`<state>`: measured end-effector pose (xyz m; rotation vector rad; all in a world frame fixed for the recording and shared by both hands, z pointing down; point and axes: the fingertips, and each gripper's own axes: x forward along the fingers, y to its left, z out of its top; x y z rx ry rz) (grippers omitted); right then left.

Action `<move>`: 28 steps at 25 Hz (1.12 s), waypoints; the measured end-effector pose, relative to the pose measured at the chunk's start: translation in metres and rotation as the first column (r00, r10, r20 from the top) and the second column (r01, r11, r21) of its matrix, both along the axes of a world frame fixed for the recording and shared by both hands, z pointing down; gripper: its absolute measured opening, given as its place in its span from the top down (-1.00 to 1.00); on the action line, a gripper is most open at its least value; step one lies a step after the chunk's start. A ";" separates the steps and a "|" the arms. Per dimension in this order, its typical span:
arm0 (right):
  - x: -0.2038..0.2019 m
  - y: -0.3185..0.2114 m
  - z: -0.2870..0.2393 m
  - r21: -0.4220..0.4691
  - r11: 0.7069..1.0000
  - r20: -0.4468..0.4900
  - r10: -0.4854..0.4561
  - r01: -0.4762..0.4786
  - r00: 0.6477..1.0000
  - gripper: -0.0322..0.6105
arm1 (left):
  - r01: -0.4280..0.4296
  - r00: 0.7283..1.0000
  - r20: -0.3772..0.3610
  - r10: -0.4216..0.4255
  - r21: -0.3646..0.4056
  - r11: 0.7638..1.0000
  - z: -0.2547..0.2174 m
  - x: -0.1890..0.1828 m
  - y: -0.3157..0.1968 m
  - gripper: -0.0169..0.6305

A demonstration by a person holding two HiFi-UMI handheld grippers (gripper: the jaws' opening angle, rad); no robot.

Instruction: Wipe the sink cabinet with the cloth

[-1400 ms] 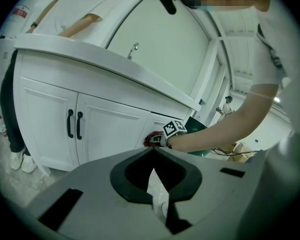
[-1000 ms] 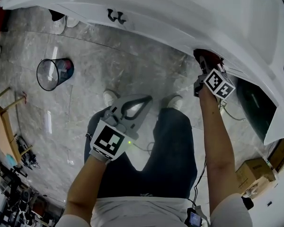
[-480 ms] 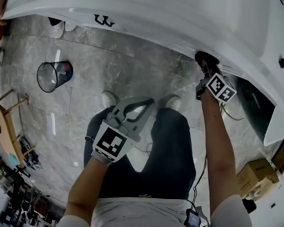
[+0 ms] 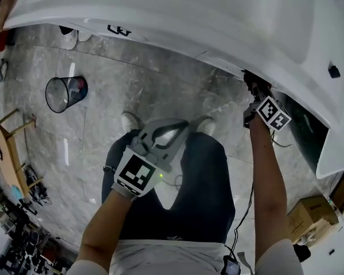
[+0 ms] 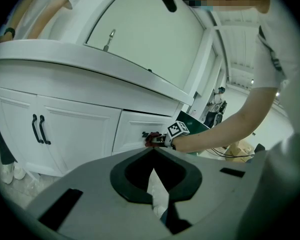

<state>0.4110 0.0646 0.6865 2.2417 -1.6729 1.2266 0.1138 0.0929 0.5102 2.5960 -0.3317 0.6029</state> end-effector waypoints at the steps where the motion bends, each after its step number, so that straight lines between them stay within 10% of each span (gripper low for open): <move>1: 0.000 0.001 0.000 -0.002 1.000 0.002 -0.003 0.003 1.000 0.61 | -0.001 1.000 -0.001 0.001 0.001 1.000 -0.001 0.002 0.001 0.91; 28: -0.042 -0.031 -0.085 0.040 0.998 -0.081 -0.046 0.049 0.996 0.61 | 0.034 0.998 -0.052 -0.035 -0.029 0.999 -0.027 -0.034 0.004 0.91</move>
